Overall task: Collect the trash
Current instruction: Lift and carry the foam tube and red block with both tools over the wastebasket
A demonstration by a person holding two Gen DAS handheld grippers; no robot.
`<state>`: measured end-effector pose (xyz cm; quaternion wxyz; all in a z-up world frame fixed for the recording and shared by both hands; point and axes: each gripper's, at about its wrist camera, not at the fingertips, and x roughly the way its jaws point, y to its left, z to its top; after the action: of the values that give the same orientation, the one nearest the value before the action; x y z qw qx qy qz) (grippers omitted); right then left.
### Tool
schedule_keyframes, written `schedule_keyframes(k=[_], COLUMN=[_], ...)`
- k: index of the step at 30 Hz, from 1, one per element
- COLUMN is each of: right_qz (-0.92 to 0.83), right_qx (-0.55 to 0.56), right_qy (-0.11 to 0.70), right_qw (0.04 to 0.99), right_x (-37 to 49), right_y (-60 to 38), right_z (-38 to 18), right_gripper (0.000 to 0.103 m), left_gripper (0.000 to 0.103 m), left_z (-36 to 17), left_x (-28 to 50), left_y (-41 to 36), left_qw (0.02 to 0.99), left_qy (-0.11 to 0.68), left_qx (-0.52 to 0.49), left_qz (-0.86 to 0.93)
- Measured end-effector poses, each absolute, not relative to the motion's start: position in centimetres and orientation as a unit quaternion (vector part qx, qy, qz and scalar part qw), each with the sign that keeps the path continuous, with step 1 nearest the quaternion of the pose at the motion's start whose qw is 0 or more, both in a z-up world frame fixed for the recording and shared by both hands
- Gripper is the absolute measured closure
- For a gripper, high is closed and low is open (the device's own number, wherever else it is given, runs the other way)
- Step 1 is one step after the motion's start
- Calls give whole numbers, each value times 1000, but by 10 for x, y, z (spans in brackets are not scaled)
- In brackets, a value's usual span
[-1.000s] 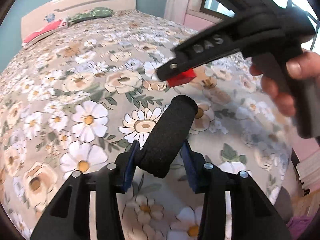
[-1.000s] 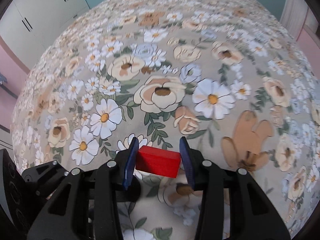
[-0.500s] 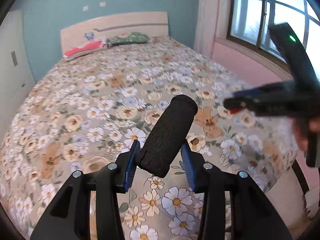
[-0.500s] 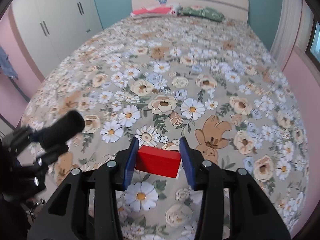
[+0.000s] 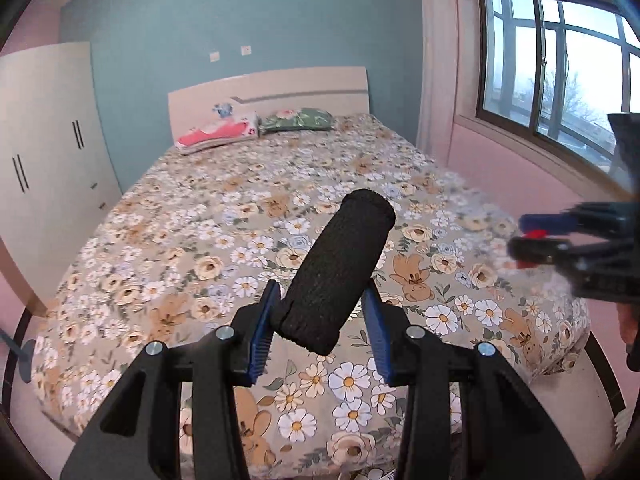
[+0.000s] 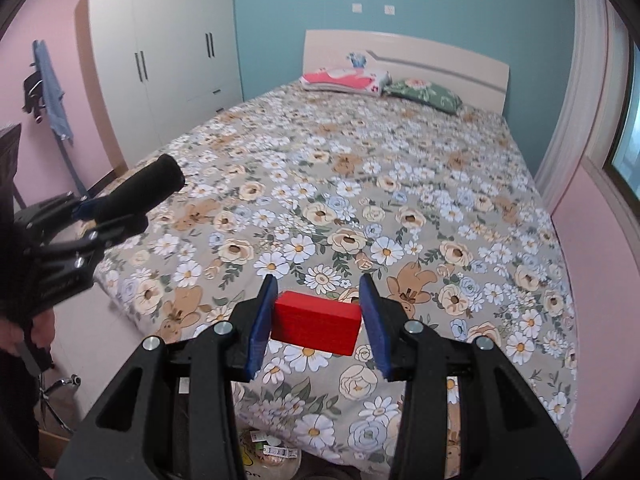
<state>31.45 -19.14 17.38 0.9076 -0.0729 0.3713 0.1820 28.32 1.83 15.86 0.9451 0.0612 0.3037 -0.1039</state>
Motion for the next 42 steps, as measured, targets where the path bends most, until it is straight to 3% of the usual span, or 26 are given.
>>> schedule_keyframes(k=[12,26,42], right_qz=[217,254,271], right_qx=[-122,-132,-112], right_qy=[328,338,406], right_qw=[911,897,866], right_x=[218,166,160], right_y=[-185,-174,-172], right_z=[188,140,55], right_gripper=[60,60,60], left_gripper=[59,59,59], left_z=[163,94,-7], left_x=[200,166,162], left_y=[30,42,49], left_qw=[955,940,901], left_qy=[274,320,414], left_qx=[72,74,52], left_qz=[-88,-92,-116])
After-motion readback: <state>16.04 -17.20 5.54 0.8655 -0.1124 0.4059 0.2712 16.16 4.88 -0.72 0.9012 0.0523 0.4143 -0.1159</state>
